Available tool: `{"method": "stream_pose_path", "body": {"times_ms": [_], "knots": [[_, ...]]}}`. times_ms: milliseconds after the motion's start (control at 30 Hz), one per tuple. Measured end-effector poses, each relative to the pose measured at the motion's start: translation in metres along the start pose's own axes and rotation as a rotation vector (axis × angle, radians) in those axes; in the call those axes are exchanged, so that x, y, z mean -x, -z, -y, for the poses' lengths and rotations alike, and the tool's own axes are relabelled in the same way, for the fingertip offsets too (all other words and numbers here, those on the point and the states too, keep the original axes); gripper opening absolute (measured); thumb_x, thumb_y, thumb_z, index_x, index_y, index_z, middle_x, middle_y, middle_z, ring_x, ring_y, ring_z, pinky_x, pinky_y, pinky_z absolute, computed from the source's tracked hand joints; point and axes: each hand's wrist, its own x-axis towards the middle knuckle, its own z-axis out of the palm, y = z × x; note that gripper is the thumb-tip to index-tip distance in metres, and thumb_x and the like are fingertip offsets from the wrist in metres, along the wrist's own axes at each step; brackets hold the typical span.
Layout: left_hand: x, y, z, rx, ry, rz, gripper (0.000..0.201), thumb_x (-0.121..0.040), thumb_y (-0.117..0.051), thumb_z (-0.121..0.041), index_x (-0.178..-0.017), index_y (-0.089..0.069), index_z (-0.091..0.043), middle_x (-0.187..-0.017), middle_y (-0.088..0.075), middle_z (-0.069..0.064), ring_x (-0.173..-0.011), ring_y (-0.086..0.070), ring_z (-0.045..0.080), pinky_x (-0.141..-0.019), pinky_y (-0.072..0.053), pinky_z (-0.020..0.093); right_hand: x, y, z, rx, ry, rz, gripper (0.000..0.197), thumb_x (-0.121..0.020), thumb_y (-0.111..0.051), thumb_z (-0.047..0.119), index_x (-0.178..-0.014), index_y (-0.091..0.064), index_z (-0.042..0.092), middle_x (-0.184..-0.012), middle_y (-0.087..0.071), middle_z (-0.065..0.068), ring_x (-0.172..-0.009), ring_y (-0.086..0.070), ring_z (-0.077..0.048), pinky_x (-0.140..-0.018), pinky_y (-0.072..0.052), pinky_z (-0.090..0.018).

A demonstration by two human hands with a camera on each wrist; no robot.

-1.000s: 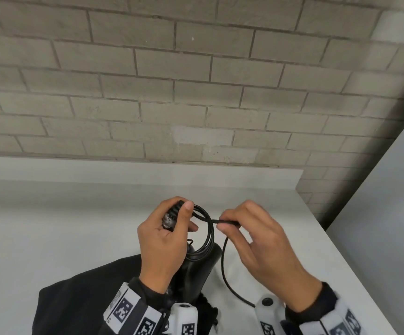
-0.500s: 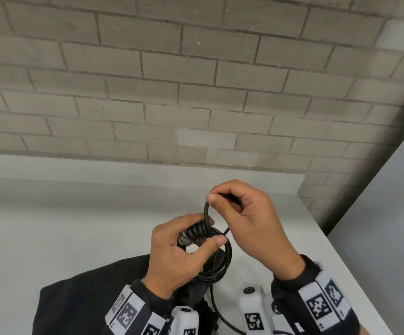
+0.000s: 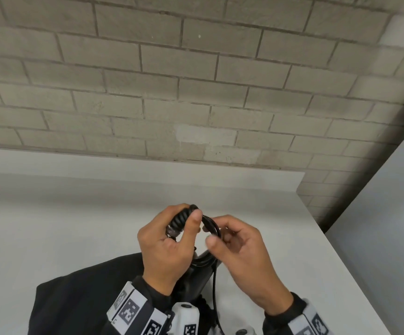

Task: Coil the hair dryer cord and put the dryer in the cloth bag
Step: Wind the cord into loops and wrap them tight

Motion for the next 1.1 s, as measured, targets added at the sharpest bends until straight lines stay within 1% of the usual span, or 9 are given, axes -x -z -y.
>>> {"method": "stream_pose_path", "body": {"times_ms": [133, 300, 433, 500, 600, 700, 867, 1033, 1100], "knots": [[0.000, -0.002, -0.003, 0.008, 0.095, 0.007, 0.023, -0.090, -0.063, -0.046, -0.085, -0.070, -0.024, -0.076, -0.071, -0.008, -0.066, -0.070, 0.012, -0.061, -0.055, 0.026, 0.000, 0.002, 0.000, 0.021, -0.058, 0.042, 0.011, -0.081, -0.076, 0.014, -0.090, -0.071, 0.019, -0.082, -0.069, -0.005, -0.081, -0.064, -0.029, -0.077, -0.054, -0.044], [0.003, -0.009, -0.010, 0.073, 0.231, 0.027, 0.014, -0.090, -0.072, -0.029, -0.081, -0.073, -0.019, -0.072, -0.073, -0.004, -0.068, -0.071, 0.013, -0.067, -0.053, 0.015, -0.006, 0.009, 0.000, 0.153, -0.043, 0.037, 0.013, -0.081, -0.076, 0.015, -0.087, -0.072, 0.026, -0.085, -0.071, 0.006, -0.082, -0.063, -0.011, -0.079, -0.052, -0.032], [0.002, -0.009, -0.013, 0.095, 0.283, -0.023, 0.019, -0.087, -0.067, -0.025, -0.076, -0.072, -0.011, -0.064, -0.069, 0.003, -0.060, -0.066, 0.014, -0.063, -0.047, 0.010, 0.000, -0.002, -0.010, 0.339, 0.054, -0.298, 0.039, -0.067, -0.087, 0.027, -0.096, -0.061, 0.032, -0.096, -0.059, 0.015, -0.090, -0.054, -0.007, -0.078, -0.040, -0.014], [0.001, -0.011, -0.014, 0.097, 0.295, -0.037, 0.022, -0.087, -0.066, -0.027, -0.074, -0.071, -0.009, -0.061, -0.067, 0.005, -0.056, -0.064, 0.015, -0.062, -0.047, 0.011, 0.003, -0.008, -0.015, 0.502, 0.231, -0.424, 0.041, -0.069, -0.086, 0.029, -0.099, -0.058, 0.028, -0.096, -0.053, 0.011, -0.088, -0.051, -0.003, -0.076, -0.040, -0.009], [0.001, -0.012, -0.014, 0.098, 0.295, -0.069, 0.024, -0.086, -0.067, -0.028, -0.074, -0.071, -0.008, -0.060, -0.067, 0.005, -0.054, -0.064, 0.015, -0.060, -0.048, 0.013, 0.006, -0.021, -0.022, 0.762, 0.438, -0.381, 0.020, -0.086, -0.069, 0.028, -0.104, -0.066, 0.018, -0.090, -0.053, 0.001, -0.071, -0.053, -0.013, -0.059, -0.050, -0.025], [0.002, -0.012, -0.013, 0.084, 0.267, -0.075, 0.023, -0.085, -0.068, -0.031, -0.074, -0.072, -0.011, -0.061, -0.068, 0.003, -0.055, -0.065, 0.015, -0.059, -0.048, 0.012, 0.008, -0.026, -0.022, 0.847, 0.383, -0.315, 0.021, -0.095, -0.053, 0.032, -0.106, -0.066, 0.018, -0.090, -0.053, 0.002, -0.062, -0.050, -0.013, -0.051, -0.049, -0.028], [0.003, -0.008, -0.008, 0.047, 0.172, -0.075, 0.020, -0.085, -0.068, -0.040, -0.082, -0.072, -0.021, -0.068, -0.070, -0.006, -0.061, -0.067, 0.012, -0.062, -0.049, 0.012, 0.009, -0.019, 0.013, 0.405, -0.064, -0.177, 0.014, -0.092, -0.063, 0.027, -0.080, -0.069, 0.023, -0.076, -0.056, 0.011, -0.070, -0.055, -0.004, -0.065, -0.042, -0.011], [-0.002, -0.004, -0.006, 0.109, 0.173, -0.056, 0.038, -0.083, -0.063, -0.060, -0.088, -0.074, -0.024, -0.074, -0.074, -0.011, -0.065, -0.072, 0.009, -0.065, -0.051, 0.011, -0.006, 0.014, 0.042, -0.394, -0.514, 0.106, 0.029, -0.093, -0.060, 0.027, -0.071, -0.064, 0.010, -0.072, -0.054, -0.008, -0.068, -0.050, -0.020, -0.071, -0.047, -0.033], [-0.004, -0.006, -0.006, 0.150, 0.190, -0.028, 0.035, -0.081, -0.066, -0.056, -0.089, -0.076, -0.024, -0.080, -0.076, -0.009, -0.068, -0.073, 0.011, -0.067, -0.053, 0.013, -0.013, 0.022, 0.041, -0.636, -0.633, 0.138, 0.029, -0.092, -0.060, 0.025, -0.067, -0.059, 0.009, -0.069, -0.051, -0.009, -0.067, -0.050, -0.023, -0.068, -0.051, -0.038]]}}
